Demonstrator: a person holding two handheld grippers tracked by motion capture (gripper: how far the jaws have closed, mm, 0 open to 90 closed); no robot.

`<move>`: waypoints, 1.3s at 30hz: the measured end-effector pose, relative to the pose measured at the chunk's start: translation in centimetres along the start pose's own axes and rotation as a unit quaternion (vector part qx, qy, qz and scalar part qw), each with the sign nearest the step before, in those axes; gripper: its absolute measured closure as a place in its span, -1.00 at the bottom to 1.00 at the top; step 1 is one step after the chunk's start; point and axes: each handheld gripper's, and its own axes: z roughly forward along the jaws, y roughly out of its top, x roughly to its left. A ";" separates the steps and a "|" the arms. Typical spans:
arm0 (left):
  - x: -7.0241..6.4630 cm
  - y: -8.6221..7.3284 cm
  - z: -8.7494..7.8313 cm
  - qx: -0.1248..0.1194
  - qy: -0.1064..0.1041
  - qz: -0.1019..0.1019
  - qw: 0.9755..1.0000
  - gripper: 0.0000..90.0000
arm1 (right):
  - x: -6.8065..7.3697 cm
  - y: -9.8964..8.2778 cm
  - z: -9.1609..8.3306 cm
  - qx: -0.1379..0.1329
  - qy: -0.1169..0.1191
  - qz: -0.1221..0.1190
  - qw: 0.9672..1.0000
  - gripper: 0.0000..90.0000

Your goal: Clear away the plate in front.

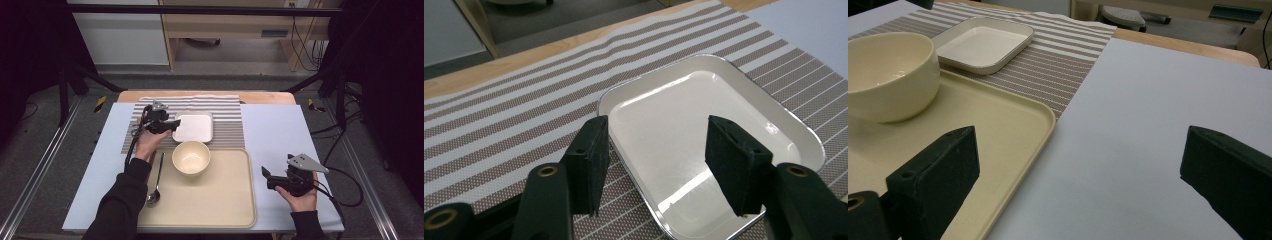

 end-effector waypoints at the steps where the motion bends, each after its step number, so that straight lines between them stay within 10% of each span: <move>1: 0.0 0.0 0.0 0.000 0.000 0.000 1.000 -0.01 | 0.0 0.0 0.0 0.000 0.000 0.000 1.000 -0.94; 22: 0.6 -1.7 3.1 0.082 0.008 -0.010 0.997 0.34 | 0.0 -0.1 0.2 0.005 0.000 -0.004 1.000 -0.94; 39: 0.9 -2.0 3.8 0.110 0.003 -0.060 0.992 0.60 | 0.1 -0.1 0.3 0.007 0.001 -0.004 1.000 -0.94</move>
